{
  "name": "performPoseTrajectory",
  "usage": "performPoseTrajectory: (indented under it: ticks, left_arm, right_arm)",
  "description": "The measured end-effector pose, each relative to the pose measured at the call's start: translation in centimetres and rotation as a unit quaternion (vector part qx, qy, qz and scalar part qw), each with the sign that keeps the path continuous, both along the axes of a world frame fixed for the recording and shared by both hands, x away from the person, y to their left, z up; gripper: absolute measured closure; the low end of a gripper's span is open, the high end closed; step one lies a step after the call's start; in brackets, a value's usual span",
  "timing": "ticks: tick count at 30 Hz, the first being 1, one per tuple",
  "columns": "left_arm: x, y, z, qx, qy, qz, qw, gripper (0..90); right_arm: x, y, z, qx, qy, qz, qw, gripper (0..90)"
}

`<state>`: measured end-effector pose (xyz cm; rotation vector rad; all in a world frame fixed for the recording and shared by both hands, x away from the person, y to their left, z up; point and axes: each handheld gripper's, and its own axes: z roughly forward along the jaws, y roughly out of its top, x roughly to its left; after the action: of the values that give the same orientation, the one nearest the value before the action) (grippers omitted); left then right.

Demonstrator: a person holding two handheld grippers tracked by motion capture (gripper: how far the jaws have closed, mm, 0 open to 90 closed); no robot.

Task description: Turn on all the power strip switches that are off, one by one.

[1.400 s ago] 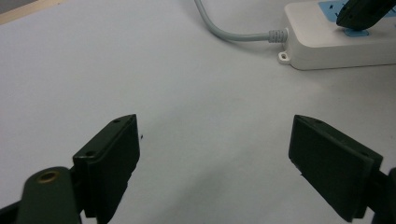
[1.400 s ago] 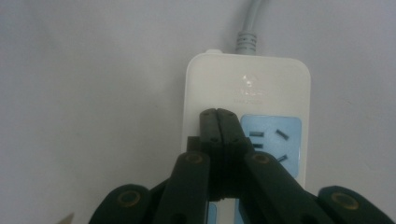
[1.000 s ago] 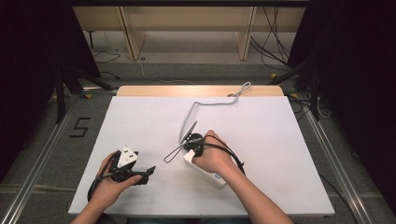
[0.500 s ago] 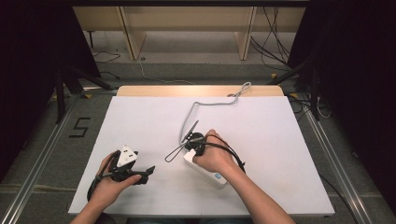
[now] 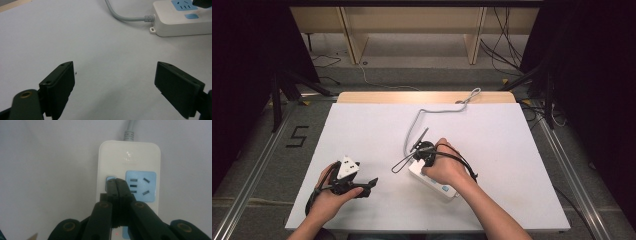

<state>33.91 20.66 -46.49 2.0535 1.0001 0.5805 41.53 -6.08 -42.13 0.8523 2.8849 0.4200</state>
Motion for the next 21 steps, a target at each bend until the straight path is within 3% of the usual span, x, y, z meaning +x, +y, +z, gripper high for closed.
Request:
performPoseTrajectory:
  ticks: [21]
  left_arm:
    - [0.0, -0.1, 0.0, -0.001, 0.001, 0.000, 1.0000, 16.4]
  right_arm:
    - [-0.9, -2.3, 0.7, -0.011, 0.007, -0.003, 0.9999, 90.0]
